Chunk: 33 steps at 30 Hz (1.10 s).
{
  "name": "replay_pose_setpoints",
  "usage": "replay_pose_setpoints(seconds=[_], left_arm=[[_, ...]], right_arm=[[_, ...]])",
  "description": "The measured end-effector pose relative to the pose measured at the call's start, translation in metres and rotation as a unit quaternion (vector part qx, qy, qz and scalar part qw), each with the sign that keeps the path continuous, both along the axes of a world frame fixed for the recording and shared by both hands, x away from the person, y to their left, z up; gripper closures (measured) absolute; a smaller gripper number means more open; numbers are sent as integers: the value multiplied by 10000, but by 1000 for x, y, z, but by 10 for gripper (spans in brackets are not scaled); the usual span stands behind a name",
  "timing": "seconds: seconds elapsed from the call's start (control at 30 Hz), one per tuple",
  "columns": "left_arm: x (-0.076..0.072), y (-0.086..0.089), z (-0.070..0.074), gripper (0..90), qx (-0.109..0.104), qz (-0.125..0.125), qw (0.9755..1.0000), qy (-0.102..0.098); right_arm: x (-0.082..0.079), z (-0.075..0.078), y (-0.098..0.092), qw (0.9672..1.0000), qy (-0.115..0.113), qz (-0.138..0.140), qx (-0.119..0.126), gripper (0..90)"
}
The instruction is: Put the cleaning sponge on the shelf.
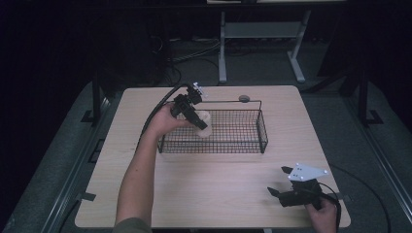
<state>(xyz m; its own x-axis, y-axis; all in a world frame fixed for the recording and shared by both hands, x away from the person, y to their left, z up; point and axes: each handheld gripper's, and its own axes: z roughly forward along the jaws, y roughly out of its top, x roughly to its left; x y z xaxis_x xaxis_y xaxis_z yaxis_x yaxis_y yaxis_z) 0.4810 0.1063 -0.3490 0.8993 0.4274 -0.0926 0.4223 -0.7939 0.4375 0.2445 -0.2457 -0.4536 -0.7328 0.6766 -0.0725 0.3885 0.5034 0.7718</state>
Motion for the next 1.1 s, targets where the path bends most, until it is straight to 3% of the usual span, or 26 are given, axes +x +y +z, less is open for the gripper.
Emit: replay_pose_setpoints(seconds=[1.1], left_arm=[[21,-16,-44,271,240,81,9989,399]], right_arm=[[0,0,0,10000,11,22,-27,135]])
